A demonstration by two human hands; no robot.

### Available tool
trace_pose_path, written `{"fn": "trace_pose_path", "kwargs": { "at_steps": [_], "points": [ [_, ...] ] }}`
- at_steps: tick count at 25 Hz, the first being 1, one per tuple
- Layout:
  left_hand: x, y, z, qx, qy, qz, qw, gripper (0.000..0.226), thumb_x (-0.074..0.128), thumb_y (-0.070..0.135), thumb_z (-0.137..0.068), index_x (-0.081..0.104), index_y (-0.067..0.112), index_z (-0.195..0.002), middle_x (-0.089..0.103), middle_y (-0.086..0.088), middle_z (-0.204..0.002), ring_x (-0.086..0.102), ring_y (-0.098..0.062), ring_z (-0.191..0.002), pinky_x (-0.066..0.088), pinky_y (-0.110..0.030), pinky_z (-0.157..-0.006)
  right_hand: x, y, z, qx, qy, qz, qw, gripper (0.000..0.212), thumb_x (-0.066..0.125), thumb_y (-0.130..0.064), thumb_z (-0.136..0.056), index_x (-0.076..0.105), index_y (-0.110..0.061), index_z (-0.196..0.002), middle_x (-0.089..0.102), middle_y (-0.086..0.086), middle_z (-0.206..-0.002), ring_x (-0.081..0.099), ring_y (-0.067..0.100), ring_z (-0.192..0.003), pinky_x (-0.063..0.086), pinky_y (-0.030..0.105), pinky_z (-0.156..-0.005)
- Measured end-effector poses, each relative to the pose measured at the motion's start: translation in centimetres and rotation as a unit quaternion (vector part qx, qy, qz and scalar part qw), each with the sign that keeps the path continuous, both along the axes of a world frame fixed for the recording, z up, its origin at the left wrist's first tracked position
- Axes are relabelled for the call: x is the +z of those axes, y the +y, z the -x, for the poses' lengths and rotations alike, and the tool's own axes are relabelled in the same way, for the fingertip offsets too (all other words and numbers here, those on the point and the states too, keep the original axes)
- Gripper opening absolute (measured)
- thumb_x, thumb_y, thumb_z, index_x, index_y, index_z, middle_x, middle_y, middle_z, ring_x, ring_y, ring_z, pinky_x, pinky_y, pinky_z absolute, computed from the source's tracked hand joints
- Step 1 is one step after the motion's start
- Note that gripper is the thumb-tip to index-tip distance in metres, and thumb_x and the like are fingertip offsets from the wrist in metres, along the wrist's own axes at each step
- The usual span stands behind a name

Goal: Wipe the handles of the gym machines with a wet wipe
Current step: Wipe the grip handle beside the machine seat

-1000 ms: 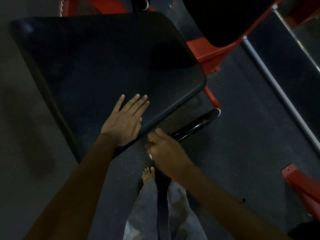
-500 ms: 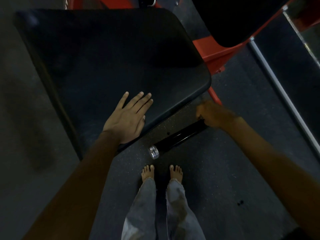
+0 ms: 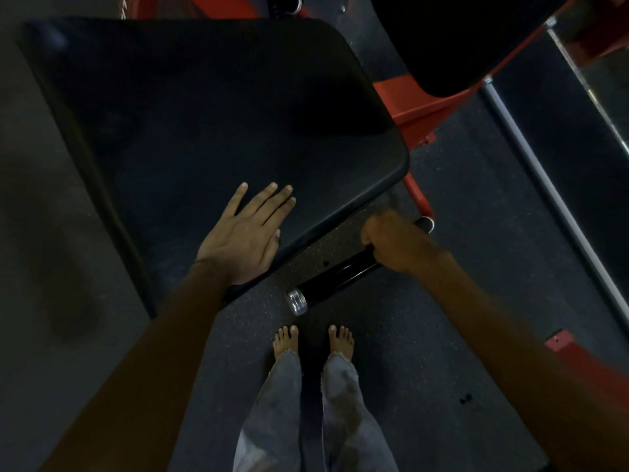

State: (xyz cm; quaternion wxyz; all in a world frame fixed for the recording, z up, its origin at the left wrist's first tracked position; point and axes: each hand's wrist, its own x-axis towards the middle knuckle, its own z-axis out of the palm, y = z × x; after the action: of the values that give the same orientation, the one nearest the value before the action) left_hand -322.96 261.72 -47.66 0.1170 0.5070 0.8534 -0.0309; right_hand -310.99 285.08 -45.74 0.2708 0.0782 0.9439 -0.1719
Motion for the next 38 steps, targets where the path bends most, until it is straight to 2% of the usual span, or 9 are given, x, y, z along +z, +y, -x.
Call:
{"fn": "trace_pose_path", "kwargs": {
  "at_steps": [7,12,17,21,24,28,31,34,38],
  "points": [
    [-0.1,0.0,0.0,0.000,-0.001,0.005,1.000,0.059,0.017,0.032,-0.095,0.022,0.015,-0.151,0.017,-0.002,-0.160,0.011,-0.017,-0.147,0.007,-0.050,-0.119,2.6,-7.6,-1.2,-0.006,0.087,0.089,0.992,0.024,0.056,-0.005,-0.087,0.065,-0.006,-0.109,0.053,0.010,-0.114,0.046,0.021,-0.110,0.041,0.027,-0.092],
    [0.1,0.2,0.0,-0.002,0.003,0.009,1.000,0.059,0.017,0.033,-0.095,0.023,0.014,-0.150,0.018,-0.002,-0.159,0.013,-0.018,-0.147,0.009,-0.051,-0.119,2.8,-12.6,-4.4,-0.123,0.206,0.149,0.959,0.013,0.071,-0.006,-0.079,0.069,-0.003,-0.091,0.057,0.010,-0.101,0.058,0.017,-0.080,0.054,0.027,-0.073],
    [0.0,0.1,-0.1,-0.002,0.004,0.006,1.000,0.059,0.017,0.032,-0.095,0.023,0.014,-0.150,0.018,-0.002,-0.159,0.013,-0.018,-0.147,0.008,-0.050,-0.119,1.9,-16.0,-8.3,-0.271,0.273,0.125,0.915,0.020,0.043,-0.022,-0.092,0.059,-0.014,-0.102,0.059,0.003,-0.096,0.059,0.008,-0.069,0.056,0.023,-0.058],
    [0.0,0.1,0.0,-0.004,0.006,0.009,1.000,0.059,0.018,0.032,-0.095,0.023,0.013,-0.151,0.019,-0.003,-0.159,0.014,-0.018,-0.147,0.008,-0.050,-0.119,-0.1,-12.5,-8.8,-0.334,0.301,0.115,0.886,0.008,0.054,-0.012,-0.091,0.050,-0.018,-0.089,0.049,-0.011,-0.091,0.055,0.005,-0.070,0.054,0.026,-0.056],
    [0.0,0.1,0.0,-0.004,0.008,0.009,1.000,0.059,0.018,0.032,-0.095,0.023,0.013,-0.151,0.020,-0.003,-0.159,0.015,-0.018,-0.147,0.009,-0.050,-0.119,-1.1,-8.9,-8.7,-0.354,0.302,0.076,0.882,0.007,0.062,-0.003,-0.086,0.058,-0.009,-0.086,0.056,0.002,-0.093,0.056,0.008,-0.067,0.052,0.024,-0.055],
    [-0.1,0.1,-0.1,-0.003,0.010,0.009,1.000,0.059,0.017,0.033,-0.095,0.022,0.014,-0.151,0.019,-0.002,-0.159,0.014,-0.018,-0.147,0.009,-0.050,-0.119,-3.1,-3.5,-8.7,-0.420,0.278,0.026,0.863,0.013,0.066,-0.001,-0.080,0.058,-0.008,-0.087,0.057,0.009,-0.095,0.045,-0.006,-0.070,0.041,0.005,-0.061],
    [-0.1,0.2,-0.1,-0.005,0.010,0.010,1.000,0.059,0.017,0.032,-0.095,0.022,0.014,-0.151,0.020,-0.003,-0.159,0.015,-0.019,-0.147,0.009,-0.050,-0.119,-4.5,-1.3,-8.6,-0.460,0.267,0.028,0.847,0.019,0.071,-0.004,-0.075,0.058,-0.008,-0.089,0.059,0.011,-0.096,0.056,0.010,-0.079,0.044,0.012,-0.071],
    [-0.1,0.2,-0.1,-0.004,0.009,0.008,1.000,0.059,0.018,0.032,-0.095,0.022,0.013,-0.151,0.020,-0.003,-0.159,0.015,-0.019,-0.147,0.010,-0.051,-0.119,-4.7,-1.9,-8.5,-0.510,0.290,0.088,0.805,0.021,0.068,-0.010,-0.076,0.054,-0.015,-0.090,0.062,0.009,-0.094,0.063,0.018,-0.082,0.053,0.027,-0.073],
    [-0.1,0.2,0.0,-0.004,0.010,0.004,1.000,0.059,0.017,0.033,-0.095,0.022,0.013,-0.151,0.020,-0.003,-0.159,0.015,-0.019,-0.147,0.010,-0.051,-0.119,-3.5,-5.0,-7.9,-0.604,0.314,0.128,0.721,0.017,0.067,-0.001,-0.081,0.056,-0.010,-0.090,0.063,0.004,-0.085,0.056,-0.002,-0.069,0.045,0.004,-0.063]
  ]
}}
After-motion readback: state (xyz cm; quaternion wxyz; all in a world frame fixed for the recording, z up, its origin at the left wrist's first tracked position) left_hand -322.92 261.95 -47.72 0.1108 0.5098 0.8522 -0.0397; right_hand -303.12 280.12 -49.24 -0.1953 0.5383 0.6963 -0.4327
